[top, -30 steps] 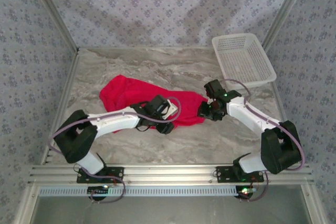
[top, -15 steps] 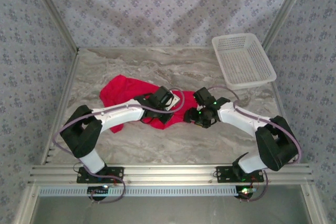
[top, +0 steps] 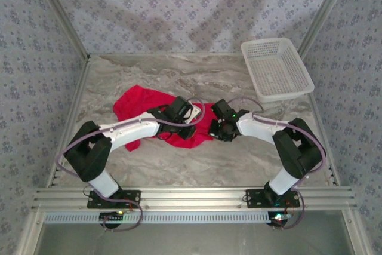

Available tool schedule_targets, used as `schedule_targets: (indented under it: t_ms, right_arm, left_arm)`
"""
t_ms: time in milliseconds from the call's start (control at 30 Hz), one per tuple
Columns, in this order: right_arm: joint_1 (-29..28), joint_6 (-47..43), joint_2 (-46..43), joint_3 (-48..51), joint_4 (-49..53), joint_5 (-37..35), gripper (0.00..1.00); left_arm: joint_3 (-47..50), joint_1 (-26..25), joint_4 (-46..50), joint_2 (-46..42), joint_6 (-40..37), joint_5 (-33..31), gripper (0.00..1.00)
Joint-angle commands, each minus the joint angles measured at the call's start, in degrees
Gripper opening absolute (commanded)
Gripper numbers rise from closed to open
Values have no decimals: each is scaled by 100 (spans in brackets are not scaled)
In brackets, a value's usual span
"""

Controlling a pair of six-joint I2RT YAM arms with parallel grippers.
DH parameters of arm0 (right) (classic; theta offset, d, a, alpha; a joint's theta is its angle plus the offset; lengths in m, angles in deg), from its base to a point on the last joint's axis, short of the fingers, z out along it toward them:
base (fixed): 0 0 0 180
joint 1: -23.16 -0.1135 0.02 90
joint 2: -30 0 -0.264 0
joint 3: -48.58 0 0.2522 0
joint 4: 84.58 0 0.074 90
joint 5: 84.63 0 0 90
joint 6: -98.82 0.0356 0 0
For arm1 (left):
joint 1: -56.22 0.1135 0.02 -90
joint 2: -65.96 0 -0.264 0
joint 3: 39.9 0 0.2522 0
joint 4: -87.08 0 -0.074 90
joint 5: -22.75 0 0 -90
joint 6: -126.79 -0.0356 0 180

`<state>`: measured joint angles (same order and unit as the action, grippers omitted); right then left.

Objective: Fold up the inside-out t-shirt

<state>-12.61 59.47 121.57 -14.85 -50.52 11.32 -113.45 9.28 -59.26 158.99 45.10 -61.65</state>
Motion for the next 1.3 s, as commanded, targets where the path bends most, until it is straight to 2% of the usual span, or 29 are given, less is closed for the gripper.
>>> schedule_targets:
  t_ms: [0,67,200,300,433,633,700,733,833,867,1000,1100,1267]
  right_arm:
    - [47,-332,-403,-44,505,-205,0]
    - [52,-372,-479,-9,525,-172,0]
    - [45,-372,-492,10,480,-112,0]
    - [48,-379,-465,-31,472,-75,0]
    - [44,-425,-469,-139,566,-77,0]
    - [68,-442,-517,-149,617,-73,0]
    - [79,-442,-524,-124,612,-60,0]
    - [90,-437,-528,-114,612,-59,0]
    - [122,-481,-580,-88,667,-76,0]
    - [139,-522,-598,-75,719,-110,0]
    - [357,-806,-761,31,1157,-325,0]
    - [751,-1103,-989,202,1389,-625,0]
    - [1642,-1366,-1401,489,1872,-752,0]
  left_arm:
    - [-21,56,-242,127,79,403,31]
    - [-7,57,-360,104,138,495,46]
    - [86,67,-590,-75,221,789,58]
    - [161,75,-739,-115,258,855,60]
    - [6,95,-533,178,219,785,55]
    - [-100,79,-528,406,166,744,54]
    - [-167,84,-491,489,129,722,50]
    - [-210,87,-460,541,103,702,42]
    - [-444,150,-253,653,32,736,9]
    - [-552,183,-149,642,22,747,1]
    - [-1248,345,457,348,-55,764,0]
    - [-1860,461,807,95,10,863,0]
    - [-2178,729,617,-205,505,1405,0]
